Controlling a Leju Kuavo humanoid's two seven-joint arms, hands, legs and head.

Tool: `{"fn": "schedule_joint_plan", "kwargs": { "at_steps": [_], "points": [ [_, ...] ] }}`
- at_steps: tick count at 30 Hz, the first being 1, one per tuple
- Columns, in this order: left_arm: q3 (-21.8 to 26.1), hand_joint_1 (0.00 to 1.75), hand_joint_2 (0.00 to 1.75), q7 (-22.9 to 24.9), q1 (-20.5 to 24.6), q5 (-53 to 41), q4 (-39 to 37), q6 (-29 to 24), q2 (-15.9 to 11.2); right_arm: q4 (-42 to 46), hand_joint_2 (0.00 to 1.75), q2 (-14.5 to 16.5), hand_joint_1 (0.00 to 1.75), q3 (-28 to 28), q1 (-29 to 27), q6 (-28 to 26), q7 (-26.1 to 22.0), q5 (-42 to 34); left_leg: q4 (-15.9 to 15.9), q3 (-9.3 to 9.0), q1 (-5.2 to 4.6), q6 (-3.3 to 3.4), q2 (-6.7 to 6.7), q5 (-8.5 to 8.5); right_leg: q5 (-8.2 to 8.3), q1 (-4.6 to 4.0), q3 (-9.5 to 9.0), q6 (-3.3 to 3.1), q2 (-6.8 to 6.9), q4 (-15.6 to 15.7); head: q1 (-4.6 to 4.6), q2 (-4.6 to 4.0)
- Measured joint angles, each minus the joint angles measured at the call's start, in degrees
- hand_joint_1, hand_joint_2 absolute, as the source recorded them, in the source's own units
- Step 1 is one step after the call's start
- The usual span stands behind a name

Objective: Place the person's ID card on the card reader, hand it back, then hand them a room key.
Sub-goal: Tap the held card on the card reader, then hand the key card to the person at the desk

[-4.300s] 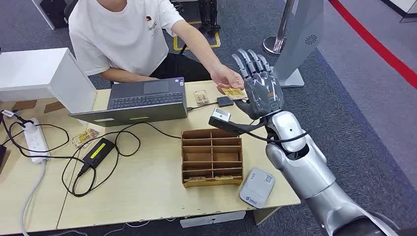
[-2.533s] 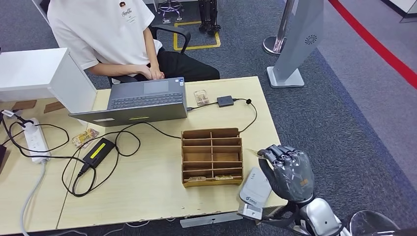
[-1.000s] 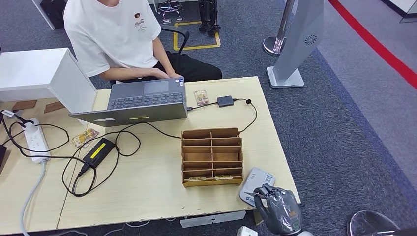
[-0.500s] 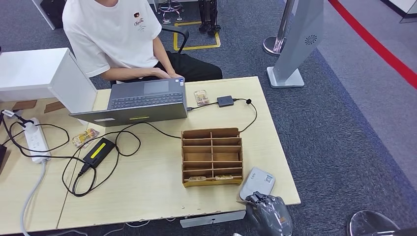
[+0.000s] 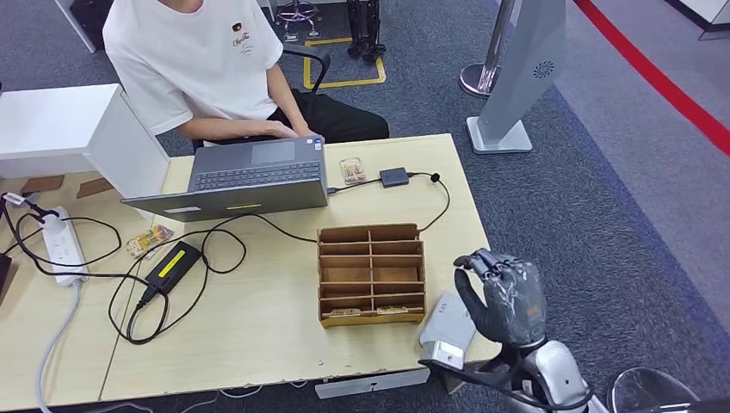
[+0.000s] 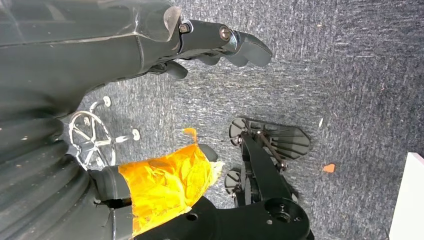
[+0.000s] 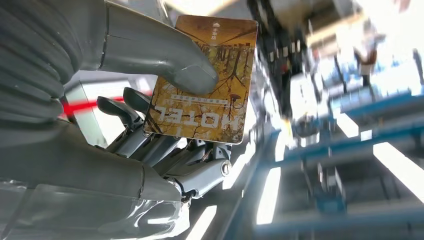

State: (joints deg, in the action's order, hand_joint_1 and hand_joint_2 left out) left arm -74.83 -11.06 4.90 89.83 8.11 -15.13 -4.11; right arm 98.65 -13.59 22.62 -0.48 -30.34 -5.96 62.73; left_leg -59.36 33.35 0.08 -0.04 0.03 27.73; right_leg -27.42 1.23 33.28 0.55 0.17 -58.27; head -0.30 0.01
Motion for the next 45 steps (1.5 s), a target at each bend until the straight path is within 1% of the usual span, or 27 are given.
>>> {"fn": "schedule_joint_plan", "kwargs": {
  "at_steps": [3,6,9,12,16,23,27,31,35,39,45],
  "points": [
    [-0.38,0.00,1.75,-0.08,0.04,-0.43,0.00,0.09,-0.01,1.77,1.75,-0.04,1.75,-1.71,4.30,2.64,0.53,-0.75,-0.01,-0.01,0.00,0.01,0.01,-0.01,0.01,0.00,0.00,0.00,-0.03,0.00,0.00,0.00],
    [-1.07,0.00,1.75,-0.09,0.15,-1.13,0.00,0.11,-0.02,1.82,1.75,-0.02,1.75,-2.24,9.17,5.47,1.96,-1.30,-0.01,-0.01,0.00,0.01,0.02,-0.01,0.01,0.00,-0.01,0.00,-0.04,-0.01,0.00,-0.01],
    [-1.95,0.00,1.75,-0.06,0.32,-1.86,0.00,0.07,-0.02,0.02,1.75,0.46,1.75,-2.16,14.44,7.46,3.62,-0.87,-0.01,-0.01,0.01,0.00,0.01,-0.02,0.02,-0.01,-0.01,-0.01,-0.04,-0.03,0.01,-0.01],
    [-3.05,0.00,1.75,0.13,0.59,-2.86,0.00,-0.04,-0.03,-3.70,1.75,1.70,1.75,-1.38,20.16,9.34,5.86,2.04,0.00,-0.01,0.01,-0.01,0.01,-0.06,0.02,-0.01,-0.01,-0.02,-0.05,-0.06,0.01,-0.01],
    [-4.48,0.00,1.75,0.05,0.93,-3.98,0.00,-0.33,-0.06,-9.97,1.75,4.04,1.75,1.13,27.08,10.66,8.38,6.58,0.00,-0.01,0.02,-0.02,0.01,-0.08,0.03,-0.02,0.00,-0.03,-0.06,-0.09,0.01,-0.01],
    [-7.13,0.00,1.75,-0.14,1.32,-6.31,0.00,-0.70,-0.07,-22.53,1.75,9.61,1.75,6.51,37.95,11.24,11.98,13.51,0.00,-0.01,0.02,-0.08,0.00,-0.12,0.03,-0.02,0.02,-0.03,-0.06,-0.12,0.01,-0.01],
    [-8.05,0.00,1.75,-0.47,1.47,-6.68,0.00,-0.73,-0.07,-27.62,1.75,12.48,1.75,8.73,41.50,11.50,12.71,14.84,0.00,0.00,0.03,-0.08,-0.04,-0.12,0.02,-0.02,0.03,-0.03,-0.02,-0.11,0.00,-0.01],
    [-8.61,0.00,1.75,-1.07,1.50,-6.59,0.00,-0.64,-0.07,-30.14,1.75,14.57,1.75,10.13,42.52,11.31,12.81,14.54,0.00,0.01,0.03,-0.08,-0.04,-0.12,0.02,-0.03,0.03,-0.03,-0.02,-0.09,-0.01,-0.01],
    [-8.72,0.00,1.75,-1.28,1.50,-6.44,0.00,-0.17,-0.07,-30.99,1.75,15.58,0.00,11.14,42.50,11.20,12.56,13.82,0.00,0.02,0.02,-0.08,-0.04,-0.12,0.02,-0.02,0.03,-0.02,-0.01,-0.07,-0.01,0.00],
    [-9.02,0.00,1.75,-1.31,1.51,-6.68,0.00,0.37,-0.07,-31.22,1.75,15.85,0.00,11.76,42.22,10.99,12.27,13.40,-0.01,0.02,0.02,-0.08,-0.04,-0.12,0.02,-0.02,0.03,-0.02,-0.01,-0.06,-0.01,-0.01],
    [-9.06,0.00,1.75,-1.31,1.47,-6.15,0.00,-0.61,-0.07,-30.82,1.75,15.81,0.00,12.24,40.53,10.10,11.69,12.54,-0.01,0.00,0.02,-0.08,-0.04,-0.12,0.02,-0.02,0.05,-0.02,-0.01,-0.05,0.01,0.00]
  ]
}}
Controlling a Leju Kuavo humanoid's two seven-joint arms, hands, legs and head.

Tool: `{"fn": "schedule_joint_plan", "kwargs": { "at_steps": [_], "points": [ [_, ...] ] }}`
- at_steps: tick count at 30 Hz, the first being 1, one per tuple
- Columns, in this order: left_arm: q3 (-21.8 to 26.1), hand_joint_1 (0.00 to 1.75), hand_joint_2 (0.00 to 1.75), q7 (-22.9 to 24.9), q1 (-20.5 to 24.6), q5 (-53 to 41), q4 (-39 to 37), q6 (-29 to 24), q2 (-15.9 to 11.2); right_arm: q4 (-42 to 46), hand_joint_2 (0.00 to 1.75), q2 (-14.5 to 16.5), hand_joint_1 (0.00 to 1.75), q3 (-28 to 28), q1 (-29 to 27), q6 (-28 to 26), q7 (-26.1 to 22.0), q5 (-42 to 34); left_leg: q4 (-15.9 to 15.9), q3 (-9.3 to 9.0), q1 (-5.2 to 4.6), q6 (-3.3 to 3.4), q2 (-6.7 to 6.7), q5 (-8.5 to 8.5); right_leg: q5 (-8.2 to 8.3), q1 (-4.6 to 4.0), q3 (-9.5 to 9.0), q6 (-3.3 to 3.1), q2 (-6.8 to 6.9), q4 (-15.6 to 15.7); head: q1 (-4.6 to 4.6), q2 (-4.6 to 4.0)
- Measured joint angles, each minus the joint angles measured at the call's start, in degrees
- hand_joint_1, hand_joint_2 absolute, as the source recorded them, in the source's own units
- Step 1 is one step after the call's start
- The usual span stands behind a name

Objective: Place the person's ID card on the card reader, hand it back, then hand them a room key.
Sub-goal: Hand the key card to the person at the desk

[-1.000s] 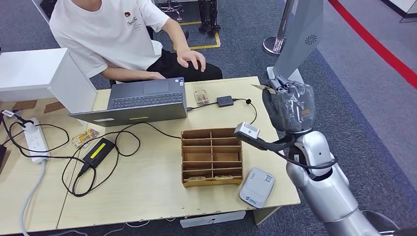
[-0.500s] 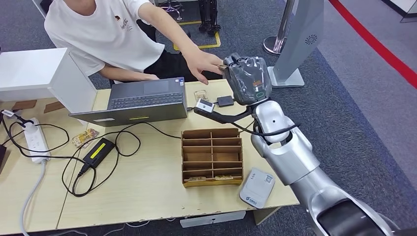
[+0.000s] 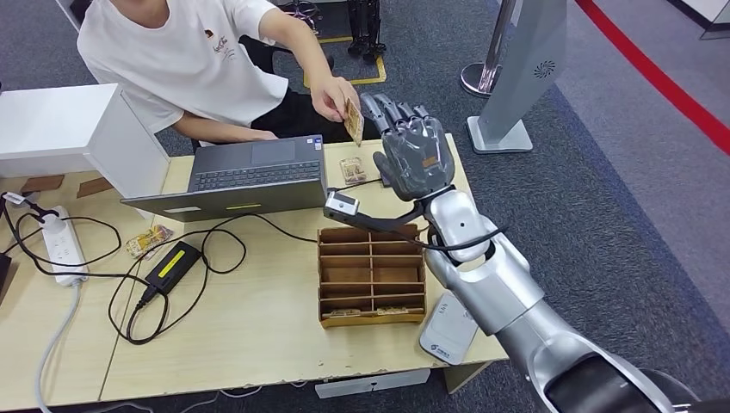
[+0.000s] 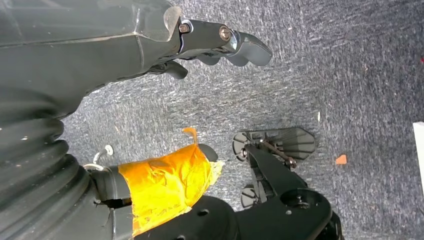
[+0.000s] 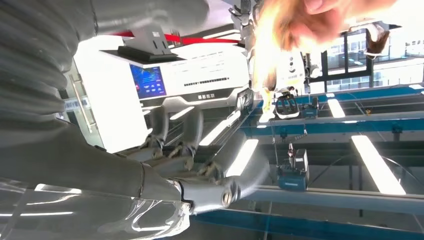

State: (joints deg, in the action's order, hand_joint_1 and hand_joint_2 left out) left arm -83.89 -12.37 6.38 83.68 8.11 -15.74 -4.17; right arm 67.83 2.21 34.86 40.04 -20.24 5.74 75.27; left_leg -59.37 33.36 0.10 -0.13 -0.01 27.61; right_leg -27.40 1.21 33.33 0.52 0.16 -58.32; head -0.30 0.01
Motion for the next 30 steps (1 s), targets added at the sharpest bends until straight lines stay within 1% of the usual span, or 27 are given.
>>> {"fn": "schedule_joint_plan", "kwargs": {
  "at_steps": [5,10,16,23,27,30],
  "points": [
    [0.00,0.00,1.75,0.00,-0.30,1.44,0.00,-0.27,0.00,3.66,1.75,-1.00,0.00,-0.43,-4.45,-2.44,-1.80,-2.55,0.00,0.02,0.00,0.00,-0.01,0.01,-0.01,0.00,0.03,0.00,0.01,0.01,-0.01,0.00],
    [0.21,0.00,1.75,0.03,-0.57,3.40,0.00,-0.72,0.00,10.74,1.75,-3.73,0.00,-2.11,-11.49,-3.67,-4.86,-6.51,0.00,0.05,0.00,0.05,-0.04,0.05,-0.02,0.00,0.03,0.02,0.04,0.05,-0.01,0.00],
    [1.09,0.00,1.75,-0.36,-0.95,5.78,0.00,-0.87,0.00,21.76,1.75,-8.10,0.00,-6.19,-21.99,-6.33,-8.58,-9.87,0.00,0.08,-0.01,0.08,-0.07,0.12,-0.03,0.01,0.03,0.03,0.06,0.08,-0.02,0.00],
    [4.20,0.00,1.75,-0.69,-1.42,6.31,-0.04,-1.35,0.00,34.25,1.75,-13.10,0.00,-11.33,-35.12,-9.21,-13.55,-11.74,0.00,0.09,-0.01,0.07,-0.09,0.16,-0.06,0.01,0.05,0.04,0.09,0.10,0.01,-0.01],
    [6.18,0.00,1.75,-0.93,-1.71,6.32,-0.05,-1.63,0.00,39.34,1.75,-15.12,0.00,-14.18,-42.64,-11.67,-15.65,-11.05,0.01,0.10,-0.01,0.06,-0.09,0.18,-0.10,0.00,0.05,0.05,0.10,0.10,-0.01,-0.01],
    [7.56,0.00,1.75,-1.18,-1.94,6.32,-0.07,-1.82,0.00,41.64,1.75,-15.74,0.00,-15.65,-47.63,-13.27,-16.68,-10.90,0.02,0.10,-0.01,0.07,-0.08,0.19,-0.10,0.00,0.05,0.05,0.09,0.10,-0.01,-0.01]
  ]
}}
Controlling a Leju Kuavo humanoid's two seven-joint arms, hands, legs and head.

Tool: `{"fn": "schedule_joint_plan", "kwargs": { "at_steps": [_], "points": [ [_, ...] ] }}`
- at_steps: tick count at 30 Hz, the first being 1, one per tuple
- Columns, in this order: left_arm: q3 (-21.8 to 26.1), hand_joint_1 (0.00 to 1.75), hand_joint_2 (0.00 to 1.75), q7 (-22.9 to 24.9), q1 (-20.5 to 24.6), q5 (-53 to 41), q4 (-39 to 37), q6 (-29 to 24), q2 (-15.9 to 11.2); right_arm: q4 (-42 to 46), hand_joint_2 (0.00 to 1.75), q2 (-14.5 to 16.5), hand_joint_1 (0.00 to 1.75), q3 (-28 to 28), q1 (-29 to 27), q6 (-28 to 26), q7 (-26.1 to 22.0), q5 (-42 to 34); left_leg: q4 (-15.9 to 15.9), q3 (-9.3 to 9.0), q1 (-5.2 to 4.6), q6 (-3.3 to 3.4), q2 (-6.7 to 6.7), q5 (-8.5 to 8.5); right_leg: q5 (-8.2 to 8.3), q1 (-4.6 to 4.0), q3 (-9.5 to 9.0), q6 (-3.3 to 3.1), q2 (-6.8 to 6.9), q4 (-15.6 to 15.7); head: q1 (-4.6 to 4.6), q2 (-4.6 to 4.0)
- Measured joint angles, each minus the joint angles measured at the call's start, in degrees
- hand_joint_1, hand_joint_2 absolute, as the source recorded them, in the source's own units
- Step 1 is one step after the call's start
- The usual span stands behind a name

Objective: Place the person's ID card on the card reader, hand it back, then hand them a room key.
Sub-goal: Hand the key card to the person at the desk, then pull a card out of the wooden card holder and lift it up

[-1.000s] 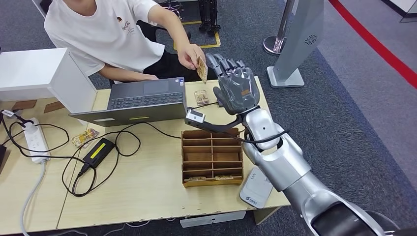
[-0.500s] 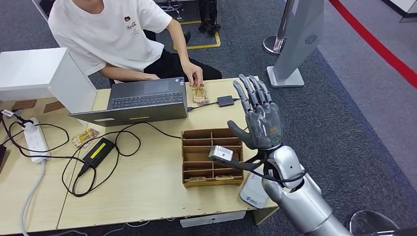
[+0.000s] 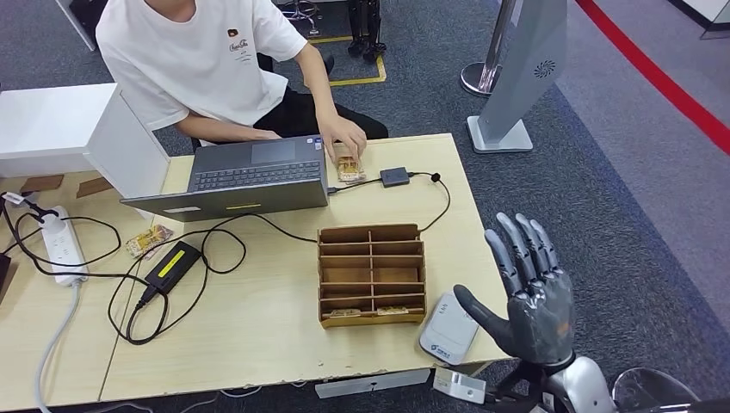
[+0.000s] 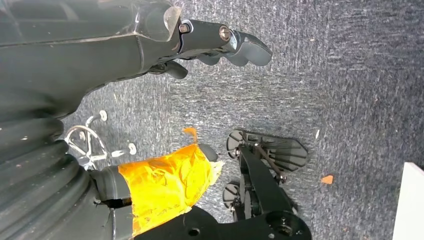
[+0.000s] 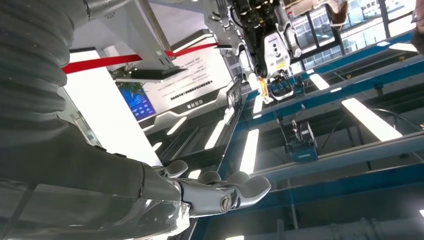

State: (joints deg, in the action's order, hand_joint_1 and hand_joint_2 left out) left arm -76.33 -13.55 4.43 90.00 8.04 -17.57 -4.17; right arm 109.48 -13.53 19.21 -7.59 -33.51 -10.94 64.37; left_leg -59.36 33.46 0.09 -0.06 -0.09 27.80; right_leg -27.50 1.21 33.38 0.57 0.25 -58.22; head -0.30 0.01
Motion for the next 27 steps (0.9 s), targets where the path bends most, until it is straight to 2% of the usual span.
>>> {"fn": "schedule_joint_plan", "kwargs": {
  "at_steps": [8,12,19,27],
  "points": [
    [2.33,0.00,1.75,-1.33,-0.12,0.00,0.00,-0.18,0.24,1.23,1.75,-0.33,0.00,-1.70,-7.72,-2.11,0.51,1.78,0.01,-0.02,0.00,0.01,0.02,0.02,0.00,0.00,-0.03,0.00,0.02,0.00,0.00,0.00],
    [2.98,0.00,1.75,-1.74,-0.12,-0.01,0.00,-0.15,0.28,0.64,1.75,-0.33,0.00,-1.71,-9.62,-2.35,0.97,1.83,0.01,-0.04,0.00,0.01,0.07,0.02,0.01,0.00,-0.03,-0.01,-0.03,-0.01,-0.01,0.00],
    [3.13,0.00,1.75,-1.86,-0.09,-0.04,0.00,-0.07,0.31,-4.01,1.75,0.28,0.00,0.82,-9.74,-2.29,2.81,1.15,0.02,-0.04,0.00,0.01,0.07,0.02,0.01,0.00,-0.04,-0.01,-0.03,-0.02,0.00,0.00],
    [3.10,0.00,1.75,-1.73,-0.02,-1.06,0.00,-0.14,0.30,-11.88,1.75,1.72,0.00,5.58,-6.23,-2.17,4.38,1.16,0.02,-0.05,0.00,0.01,0.08,0.01,0.01,-0.01,-0.04,-0.01,-0.03,-0.02,0.00,-0.01]
  ]
}}
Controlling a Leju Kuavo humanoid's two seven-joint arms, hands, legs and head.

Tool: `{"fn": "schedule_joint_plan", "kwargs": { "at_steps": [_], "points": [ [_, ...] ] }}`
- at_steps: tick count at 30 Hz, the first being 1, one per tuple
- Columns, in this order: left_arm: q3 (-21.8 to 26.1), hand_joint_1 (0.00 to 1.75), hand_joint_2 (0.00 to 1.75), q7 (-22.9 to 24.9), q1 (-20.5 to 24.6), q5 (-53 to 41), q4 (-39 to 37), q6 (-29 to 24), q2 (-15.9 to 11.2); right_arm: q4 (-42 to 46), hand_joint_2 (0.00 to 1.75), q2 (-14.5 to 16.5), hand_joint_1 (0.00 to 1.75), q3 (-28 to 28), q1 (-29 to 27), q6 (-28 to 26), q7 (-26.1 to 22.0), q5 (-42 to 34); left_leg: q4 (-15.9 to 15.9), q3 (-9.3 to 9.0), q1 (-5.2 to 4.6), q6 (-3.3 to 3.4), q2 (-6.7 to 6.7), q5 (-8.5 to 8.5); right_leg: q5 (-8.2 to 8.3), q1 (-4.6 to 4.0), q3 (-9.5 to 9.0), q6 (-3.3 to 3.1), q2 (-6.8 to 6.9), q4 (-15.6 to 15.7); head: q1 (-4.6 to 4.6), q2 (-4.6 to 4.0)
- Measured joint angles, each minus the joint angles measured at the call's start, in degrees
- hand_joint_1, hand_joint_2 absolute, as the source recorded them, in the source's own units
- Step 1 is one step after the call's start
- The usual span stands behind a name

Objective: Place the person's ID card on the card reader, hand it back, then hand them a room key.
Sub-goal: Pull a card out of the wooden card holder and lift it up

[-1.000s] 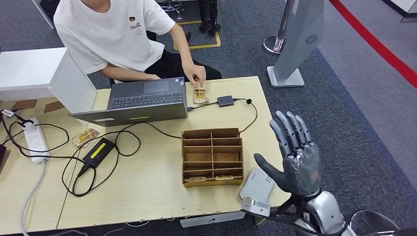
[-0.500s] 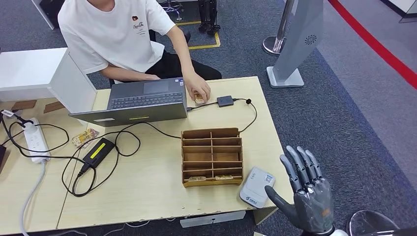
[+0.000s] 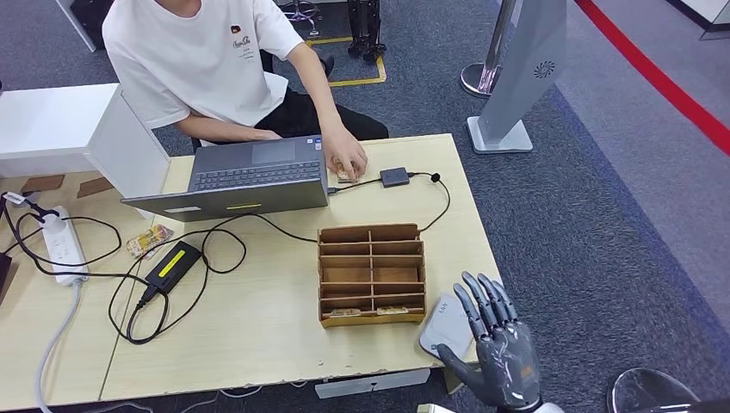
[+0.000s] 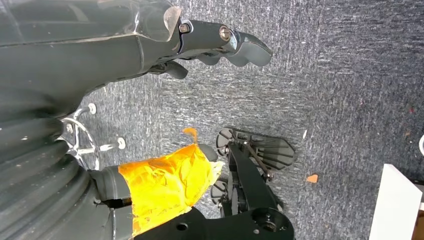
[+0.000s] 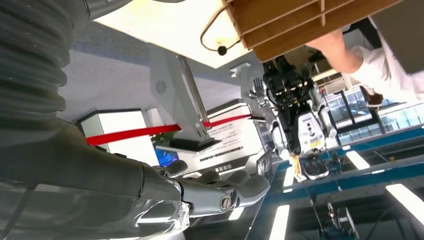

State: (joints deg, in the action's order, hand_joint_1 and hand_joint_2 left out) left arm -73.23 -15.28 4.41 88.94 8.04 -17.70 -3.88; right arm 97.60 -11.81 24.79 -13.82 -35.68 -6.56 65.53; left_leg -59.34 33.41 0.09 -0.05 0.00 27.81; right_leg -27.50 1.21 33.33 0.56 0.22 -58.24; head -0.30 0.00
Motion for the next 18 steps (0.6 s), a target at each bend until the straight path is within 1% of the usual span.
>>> {"fn": "schedule_joint_plan", "kwargs": {
  "at_steps": [9,18],
  "points": [
    [-0.26,0.00,1.75,0.23,0.08,-0.93,0.00,-0.30,-0.04,-6.26,1.75,1.77,0.00,3.08,4.01,0.29,0.42,0.77,0.00,0.00,0.00,0.00,0.00,0.00,0.00,0.00,0.00,0.00,0.00,0.00,0.00,0.01],
    [-1.31,0.00,1.75,0.83,0.18,-1.85,0.00,-0.44,-0.09,-9.23,1.75,3.32,0.00,5.95,6.55,1.31,0.73,2.53,0.00,0.00,0.00,0.00,0.00,0.00,0.00,0.00,0.00,0.00,0.00,0.00,0.01,0.00]
  ]
}}
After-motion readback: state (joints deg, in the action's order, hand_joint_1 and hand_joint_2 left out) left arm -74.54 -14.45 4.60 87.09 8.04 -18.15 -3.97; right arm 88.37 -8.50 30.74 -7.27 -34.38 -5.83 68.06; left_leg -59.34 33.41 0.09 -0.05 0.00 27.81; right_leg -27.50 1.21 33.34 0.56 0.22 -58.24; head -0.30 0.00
